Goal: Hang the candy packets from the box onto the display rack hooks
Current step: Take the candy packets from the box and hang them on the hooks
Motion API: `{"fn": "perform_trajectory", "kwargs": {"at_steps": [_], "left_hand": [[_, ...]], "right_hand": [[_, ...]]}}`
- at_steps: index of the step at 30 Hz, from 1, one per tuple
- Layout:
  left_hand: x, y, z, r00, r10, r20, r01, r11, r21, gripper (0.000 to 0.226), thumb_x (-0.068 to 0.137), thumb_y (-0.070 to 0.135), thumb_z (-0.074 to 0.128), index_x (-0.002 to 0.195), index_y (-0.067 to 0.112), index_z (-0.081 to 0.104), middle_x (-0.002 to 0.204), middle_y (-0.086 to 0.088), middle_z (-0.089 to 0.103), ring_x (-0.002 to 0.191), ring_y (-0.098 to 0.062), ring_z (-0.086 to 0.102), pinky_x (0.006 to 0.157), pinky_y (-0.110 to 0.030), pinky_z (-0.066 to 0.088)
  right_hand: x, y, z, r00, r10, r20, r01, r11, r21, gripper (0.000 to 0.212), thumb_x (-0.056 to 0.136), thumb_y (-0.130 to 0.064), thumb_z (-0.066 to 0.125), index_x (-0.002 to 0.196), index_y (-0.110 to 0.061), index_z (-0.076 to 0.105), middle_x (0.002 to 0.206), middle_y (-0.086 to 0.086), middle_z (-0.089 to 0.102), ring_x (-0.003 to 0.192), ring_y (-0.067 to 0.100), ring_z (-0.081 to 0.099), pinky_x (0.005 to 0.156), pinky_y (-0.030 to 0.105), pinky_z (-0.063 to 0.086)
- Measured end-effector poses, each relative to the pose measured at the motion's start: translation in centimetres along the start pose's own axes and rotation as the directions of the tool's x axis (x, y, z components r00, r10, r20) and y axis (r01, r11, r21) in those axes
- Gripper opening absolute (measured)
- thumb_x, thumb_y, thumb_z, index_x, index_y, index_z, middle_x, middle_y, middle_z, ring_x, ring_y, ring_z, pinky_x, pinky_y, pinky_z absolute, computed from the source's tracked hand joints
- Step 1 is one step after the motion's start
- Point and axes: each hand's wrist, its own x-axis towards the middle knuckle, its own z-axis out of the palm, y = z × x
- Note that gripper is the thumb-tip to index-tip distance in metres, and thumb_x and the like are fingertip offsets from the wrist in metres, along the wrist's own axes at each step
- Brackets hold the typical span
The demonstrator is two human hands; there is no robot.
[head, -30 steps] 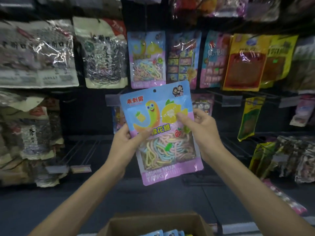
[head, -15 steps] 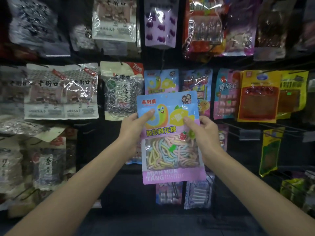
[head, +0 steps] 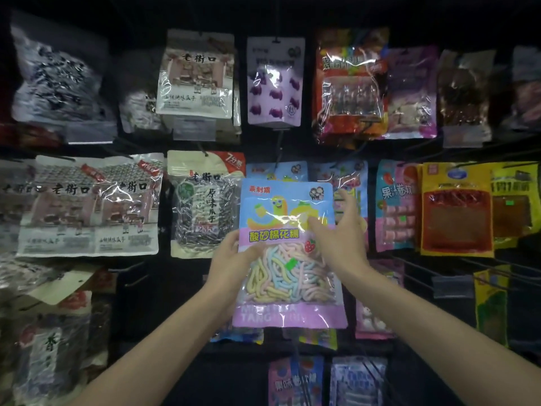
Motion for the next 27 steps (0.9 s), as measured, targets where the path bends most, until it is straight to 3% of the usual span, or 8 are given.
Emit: {"fn": "perform_trajectory", "kwargs": {"at_steps": [3, 6, 9, 16, 19, 27], "left_hand": [[1.7, 0.5, 0.6, 0.999, 0.04, -0.002, -0.04, 0.999, -0.031, 0.023, 0.097, 0.011, 0.073, 0.117, 0.018, 0.064, 0.102, -0.008, 0.08, 0.087, -0.032, 0.08, 0.08, -0.057, 0.064], [3.0, 0.9, 1.3, 0.997, 0.072, -0.012, -0.072, 0.997, -0.034, 0.023, 0.097, 0.011, 0.072, 0.116, 0.018, 0.062, 0.103, -0.01, 0.079, 0.088, -0.035, 0.079, 0.082, -0.063, 0.062], [4.1, 1.3, 1.8, 0.995, 0.099, -0.023, -0.1, 0.994, -0.049, 0.022, 0.095, 0.011, 0.071, 0.114, 0.02, 0.064, 0.107, -0.009, 0.078, 0.093, -0.034, 0.079, 0.085, -0.065, 0.061], [5.8, 2.8, 2.2, 0.991, 0.128, -0.035, -0.127, 0.992, 0.025, 0.015, 0.099, 0.01, 0.065, 0.112, 0.017, 0.065, 0.106, -0.009, 0.078, 0.088, -0.028, 0.079, 0.082, -0.057, 0.064], [6.3, 3.1, 2.2, 0.991, 0.123, -0.043, -0.122, 0.992, 0.026, 0.012, 0.101, 0.011, 0.063, 0.112, 0.016, 0.064, 0.104, -0.008, 0.078, 0.082, -0.023, 0.08, 0.071, -0.045, 0.065], [6.5, 3.7, 1.8, 0.994, 0.1, -0.04, -0.098, 0.995, 0.031, 0.015, 0.101, 0.014, 0.062, 0.115, 0.019, 0.067, 0.104, -0.005, 0.079, 0.088, -0.026, 0.08, 0.084, -0.059, 0.063]], "right_hand": [[1.6, -1.0, 0.7, 0.995, -0.096, 0.035, 0.099, 0.991, -0.089, 0.066, 0.092, -0.045, 0.072, 0.149, -0.052, 0.04, 0.134, -0.012, 0.045, 0.097, 0.003, 0.057, 0.087, 0.035, 0.044], [3.1, -1.6, 1.5, 0.987, -0.146, 0.063, 0.155, 0.969, -0.191, 0.067, 0.089, -0.061, 0.071, 0.149, -0.057, 0.041, 0.123, -0.004, 0.04, 0.086, 0.007, 0.061, 0.076, 0.031, 0.048], [4.4, -1.6, 2.2, 0.973, -0.225, 0.059, 0.232, 0.948, -0.219, 0.079, 0.081, -0.074, 0.071, 0.151, -0.058, 0.038, 0.124, -0.003, 0.033, 0.102, 0.013, 0.059, 0.094, 0.033, 0.05], [6.5, -1.9, 2.5, 0.962, -0.266, 0.062, 0.273, 0.933, -0.236, 0.087, 0.079, -0.074, 0.075, 0.155, -0.053, 0.037, 0.118, -0.004, 0.031, 0.116, 0.019, 0.051, 0.102, 0.031, 0.046], [7.0, -2.4, 2.6, 0.963, -0.262, 0.069, 0.271, 0.928, -0.257, 0.09, 0.079, -0.073, 0.075, 0.157, -0.052, 0.036, 0.117, -0.003, 0.031, 0.116, 0.019, 0.048, 0.104, 0.033, 0.046], [7.4, -2.8, 3.5, 0.97, -0.235, 0.064, 0.243, 0.923, -0.298, 0.099, 0.072, -0.078, 0.073, 0.159, -0.05, 0.034, 0.117, -0.002, 0.03, 0.114, 0.02, 0.046, 0.099, 0.038, 0.051]]}}
